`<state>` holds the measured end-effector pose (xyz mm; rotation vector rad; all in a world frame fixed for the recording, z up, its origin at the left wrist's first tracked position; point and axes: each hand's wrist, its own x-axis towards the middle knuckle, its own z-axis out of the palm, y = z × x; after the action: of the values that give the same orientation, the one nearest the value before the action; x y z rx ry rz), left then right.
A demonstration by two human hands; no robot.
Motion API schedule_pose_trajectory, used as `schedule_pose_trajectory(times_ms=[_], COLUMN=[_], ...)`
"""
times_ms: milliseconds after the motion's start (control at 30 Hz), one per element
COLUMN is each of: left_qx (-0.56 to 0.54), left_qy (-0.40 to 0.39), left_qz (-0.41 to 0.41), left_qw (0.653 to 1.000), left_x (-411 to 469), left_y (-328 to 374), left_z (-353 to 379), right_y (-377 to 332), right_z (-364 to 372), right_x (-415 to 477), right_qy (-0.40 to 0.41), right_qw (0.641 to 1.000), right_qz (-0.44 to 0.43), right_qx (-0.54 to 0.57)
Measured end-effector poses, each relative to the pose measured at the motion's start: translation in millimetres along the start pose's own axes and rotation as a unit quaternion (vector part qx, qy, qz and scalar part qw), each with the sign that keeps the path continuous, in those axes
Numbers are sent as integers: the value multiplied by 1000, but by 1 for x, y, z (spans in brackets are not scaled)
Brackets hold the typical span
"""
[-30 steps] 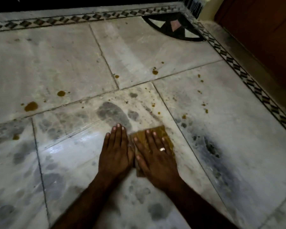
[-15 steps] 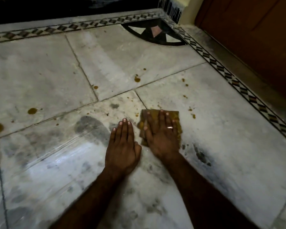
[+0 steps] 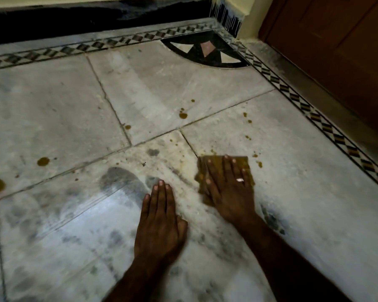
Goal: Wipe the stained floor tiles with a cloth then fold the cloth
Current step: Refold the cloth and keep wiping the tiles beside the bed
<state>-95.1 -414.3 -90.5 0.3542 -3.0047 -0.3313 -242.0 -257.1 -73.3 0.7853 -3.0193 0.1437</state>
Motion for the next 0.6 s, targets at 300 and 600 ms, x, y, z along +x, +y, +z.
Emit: schedule_pose_trajectory(times_ms=[300, 600], left_qx=[-25, -40], left_qy=[-8, -74], left_qz=[-3, 8], left_qw=[1000, 996], left_x=[2, 6], left_y=[-5, -6], left_z=[0, -11], right_y=[-34, -14], right_z=[-18, -60], right_x=[-21, -2], right_qy=[-126, -390], right_qw=[973, 840], right_qz=[-194, -339], right_qx=[-10, -167])
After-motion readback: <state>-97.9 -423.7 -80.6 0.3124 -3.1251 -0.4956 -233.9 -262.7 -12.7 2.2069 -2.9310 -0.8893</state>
